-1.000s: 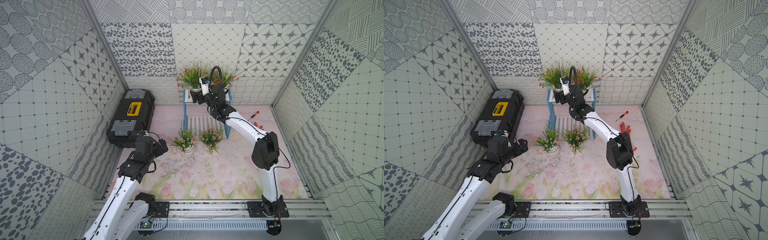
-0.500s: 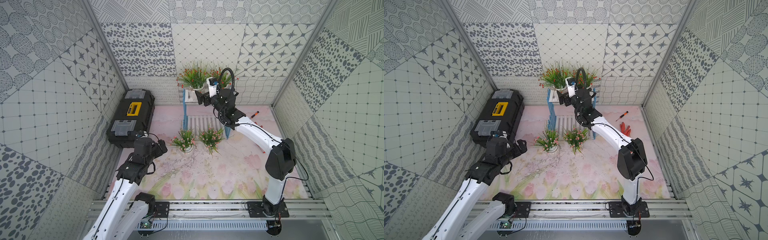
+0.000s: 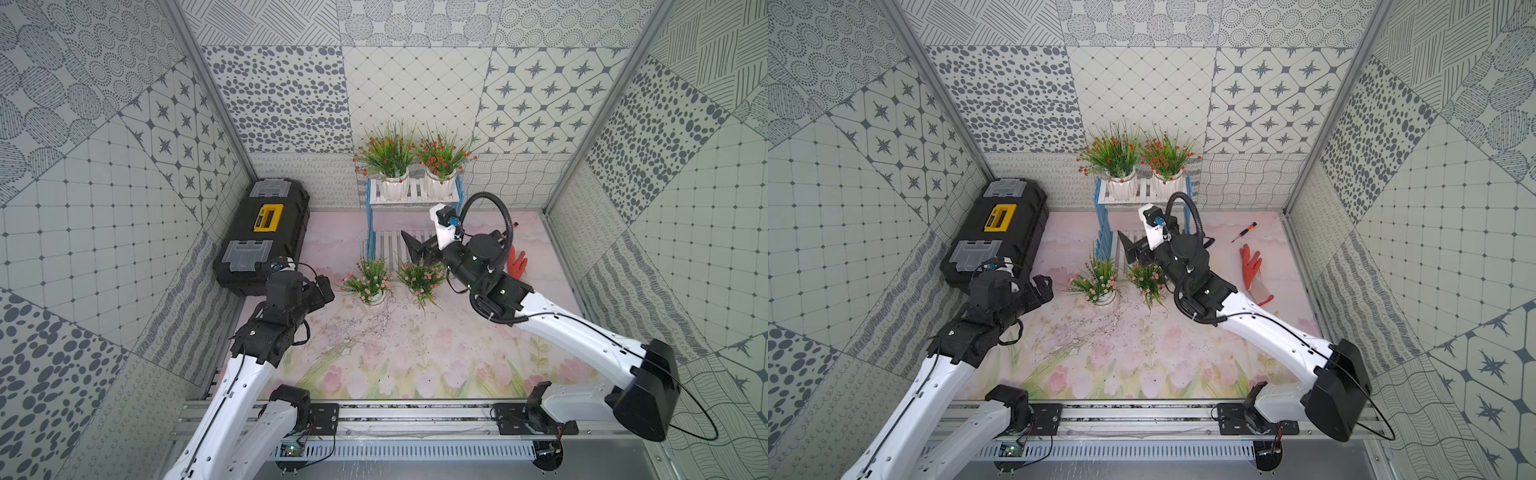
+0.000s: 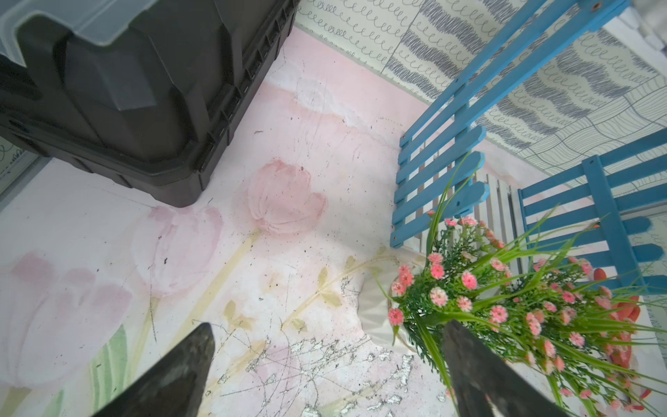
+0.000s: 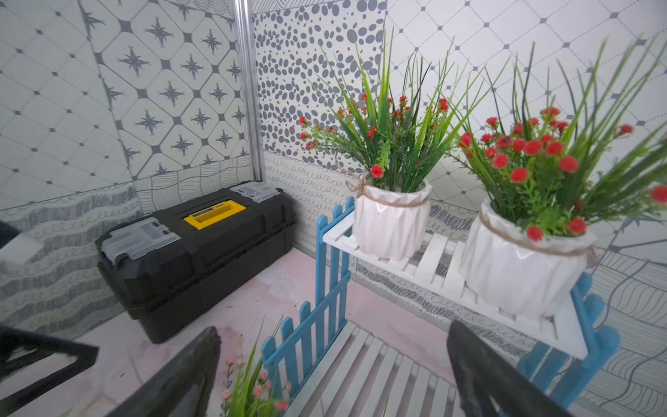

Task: Place the baby's breath potted plants on the rack by color
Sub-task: Pick up the baby's breath potted plant from the center of the board.

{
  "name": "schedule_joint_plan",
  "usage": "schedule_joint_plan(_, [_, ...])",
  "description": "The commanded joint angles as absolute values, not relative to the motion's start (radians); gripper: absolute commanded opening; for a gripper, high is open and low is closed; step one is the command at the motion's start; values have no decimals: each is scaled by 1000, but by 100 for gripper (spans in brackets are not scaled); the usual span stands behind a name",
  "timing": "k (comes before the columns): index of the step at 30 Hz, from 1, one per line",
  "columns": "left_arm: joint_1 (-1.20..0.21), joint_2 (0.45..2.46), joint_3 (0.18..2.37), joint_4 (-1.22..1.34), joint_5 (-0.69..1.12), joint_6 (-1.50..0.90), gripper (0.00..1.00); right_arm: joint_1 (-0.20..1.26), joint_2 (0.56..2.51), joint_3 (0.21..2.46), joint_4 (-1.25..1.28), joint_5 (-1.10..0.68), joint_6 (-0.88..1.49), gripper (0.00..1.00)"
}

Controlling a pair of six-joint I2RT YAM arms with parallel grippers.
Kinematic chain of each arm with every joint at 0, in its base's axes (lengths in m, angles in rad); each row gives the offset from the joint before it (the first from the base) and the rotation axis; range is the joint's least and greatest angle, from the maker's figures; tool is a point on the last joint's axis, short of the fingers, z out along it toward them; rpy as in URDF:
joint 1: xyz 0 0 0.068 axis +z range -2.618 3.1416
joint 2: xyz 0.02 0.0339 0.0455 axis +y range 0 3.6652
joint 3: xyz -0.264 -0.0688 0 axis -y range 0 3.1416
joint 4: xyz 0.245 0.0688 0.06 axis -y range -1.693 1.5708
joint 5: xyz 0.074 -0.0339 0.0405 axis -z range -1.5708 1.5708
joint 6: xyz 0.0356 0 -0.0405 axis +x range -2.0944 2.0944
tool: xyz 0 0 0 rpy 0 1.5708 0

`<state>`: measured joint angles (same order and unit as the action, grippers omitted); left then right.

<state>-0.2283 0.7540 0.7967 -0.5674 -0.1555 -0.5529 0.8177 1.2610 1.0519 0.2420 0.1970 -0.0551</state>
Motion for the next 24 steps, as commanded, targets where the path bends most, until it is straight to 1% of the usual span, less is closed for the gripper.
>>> schedule_joint_plan(1, [-228, 753, 829, -564, -154, -479, 99, 852, 1115, 938, 137, 291, 19, 98])
schedule_joint_plan(6, [-228, 785, 859, -560, -140, -456, 99, 949, 875, 774, -43, 407, 92, 98])
schedule_joint_plan(9, [-228, 801, 871, -558, -107, -454, 99, 974, 802, 713, -97, 425, 148, 98])
schedule_joint_plan(18, [-228, 792, 850, -566, -111, -456, 99, 1071, 782, 564, -159, 451, 295, 98])
schedule_joint_plan(21, [-227, 801, 856, -557, -122, -456, 99, 1100, 760, 457, -99, 465, 355, 98])
schedule_joint_plan(24, [-228, 816, 865, -570, -130, -452, 98, 1107, 752, 381, -28, 436, 388, 98])
